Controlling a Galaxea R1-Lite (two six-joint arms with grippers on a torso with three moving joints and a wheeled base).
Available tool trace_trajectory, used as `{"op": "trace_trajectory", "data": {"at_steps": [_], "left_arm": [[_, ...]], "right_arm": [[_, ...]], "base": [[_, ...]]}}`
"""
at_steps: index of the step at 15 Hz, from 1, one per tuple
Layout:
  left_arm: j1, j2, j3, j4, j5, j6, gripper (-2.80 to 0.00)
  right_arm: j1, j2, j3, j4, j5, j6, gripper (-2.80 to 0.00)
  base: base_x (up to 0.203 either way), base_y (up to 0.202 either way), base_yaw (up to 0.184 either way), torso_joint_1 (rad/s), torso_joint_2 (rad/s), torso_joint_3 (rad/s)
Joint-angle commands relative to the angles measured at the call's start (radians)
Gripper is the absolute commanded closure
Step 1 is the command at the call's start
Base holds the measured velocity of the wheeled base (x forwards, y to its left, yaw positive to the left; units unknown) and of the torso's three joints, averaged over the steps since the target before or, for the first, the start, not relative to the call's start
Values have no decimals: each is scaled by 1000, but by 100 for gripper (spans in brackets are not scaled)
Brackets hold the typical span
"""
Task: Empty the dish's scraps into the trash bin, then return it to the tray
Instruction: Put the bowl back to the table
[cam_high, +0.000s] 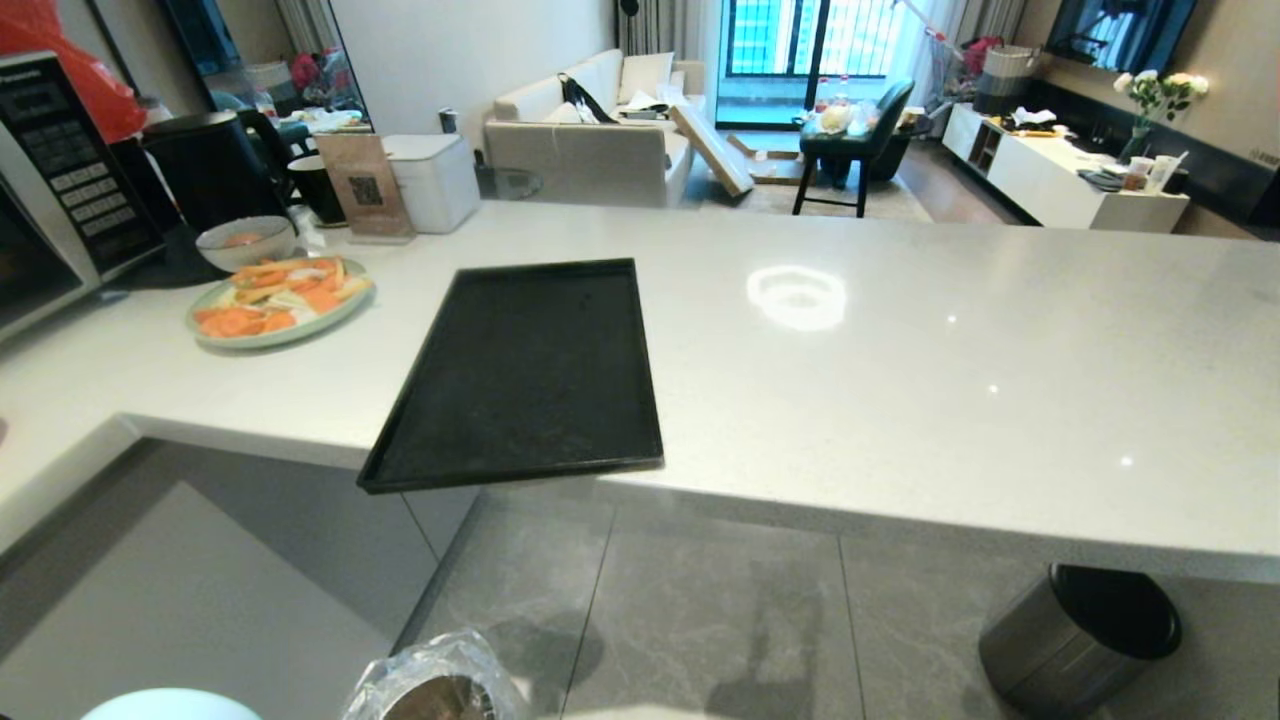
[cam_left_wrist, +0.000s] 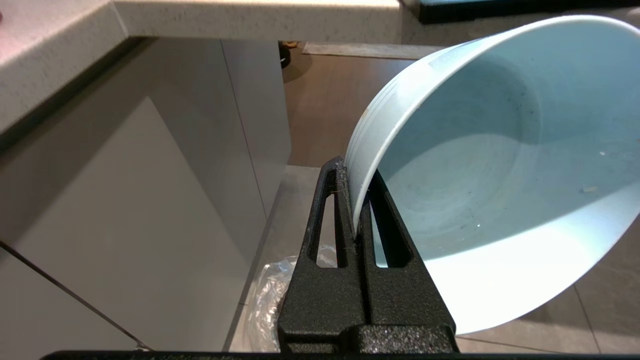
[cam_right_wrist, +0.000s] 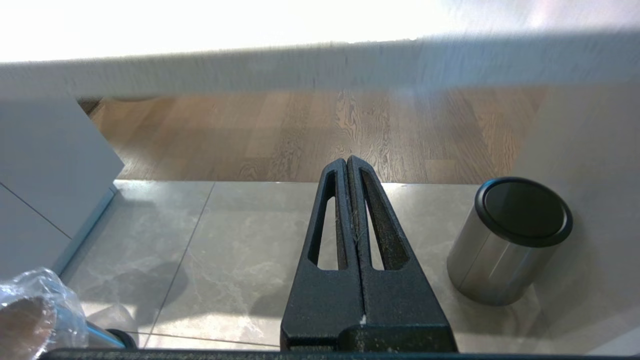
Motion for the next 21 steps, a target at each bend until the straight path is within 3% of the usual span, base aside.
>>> {"op": "trace_trajectory", "data": {"at_steps": [1,12,21], "left_arm": [[0,1,0,-1,0,0,0],[0,1,0,-1,0,0,0],[0,1,0,-1,0,0,0]], "right_arm": [[0,0,0,-1,0,1,0],[0,0,0,-1,0,3,0],[0,0,0,-1,-2,4,0]], "base": [[0,0,0,149,-492,-355],[0,0,0,199,-564,-369],[0,0,0,131,-317,-189]]}}
